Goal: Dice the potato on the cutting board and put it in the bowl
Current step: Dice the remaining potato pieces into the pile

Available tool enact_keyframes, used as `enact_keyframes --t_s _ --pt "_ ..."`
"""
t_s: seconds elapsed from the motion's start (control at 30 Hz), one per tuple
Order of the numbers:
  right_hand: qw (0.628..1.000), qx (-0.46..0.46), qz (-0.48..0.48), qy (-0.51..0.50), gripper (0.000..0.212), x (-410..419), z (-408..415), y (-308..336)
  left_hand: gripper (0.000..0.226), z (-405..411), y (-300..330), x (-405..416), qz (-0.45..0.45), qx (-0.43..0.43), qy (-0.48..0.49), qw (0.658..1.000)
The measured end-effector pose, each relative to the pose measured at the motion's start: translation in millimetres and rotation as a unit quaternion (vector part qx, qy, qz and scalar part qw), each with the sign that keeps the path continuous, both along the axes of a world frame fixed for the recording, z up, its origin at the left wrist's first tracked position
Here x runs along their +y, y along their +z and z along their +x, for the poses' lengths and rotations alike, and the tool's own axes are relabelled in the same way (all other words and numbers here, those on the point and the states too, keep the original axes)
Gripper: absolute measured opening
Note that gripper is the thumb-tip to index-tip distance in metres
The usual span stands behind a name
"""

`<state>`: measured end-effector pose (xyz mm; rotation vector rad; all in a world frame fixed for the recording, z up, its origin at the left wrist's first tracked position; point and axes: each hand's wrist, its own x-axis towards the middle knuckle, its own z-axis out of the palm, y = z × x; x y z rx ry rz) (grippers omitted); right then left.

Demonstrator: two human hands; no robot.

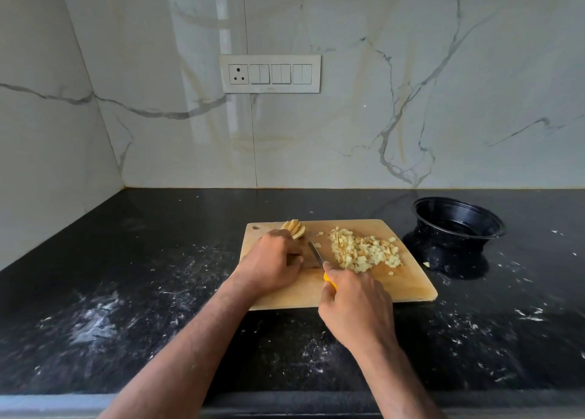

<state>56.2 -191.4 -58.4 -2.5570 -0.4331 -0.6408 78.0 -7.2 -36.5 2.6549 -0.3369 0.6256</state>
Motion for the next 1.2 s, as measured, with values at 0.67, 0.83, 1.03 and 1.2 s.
enact_keyframes --t_s 0.67,0.83,1.03,1.2 --pt "0.999 -0.007 -0.024 0.028 0.041 5 -13 11 0.018 -4 4 26 -0.153 0.098 0.006 0.983" --pt "0.998 -0.005 -0.049 0.046 0.041 5 -16 9 0.023 4 8 26 -0.109 0.118 -0.027 0.987" --pt "0.994 0.006 -0.066 0.088 0.046 6 -13 3 0.032 6 8 23 -0.119 0.116 -0.005 0.986" --pt "0.995 0.008 -0.046 0.082 0.044 8 -15 6 0.015 1 5 14 -0.114 0.09 0.021 0.989"
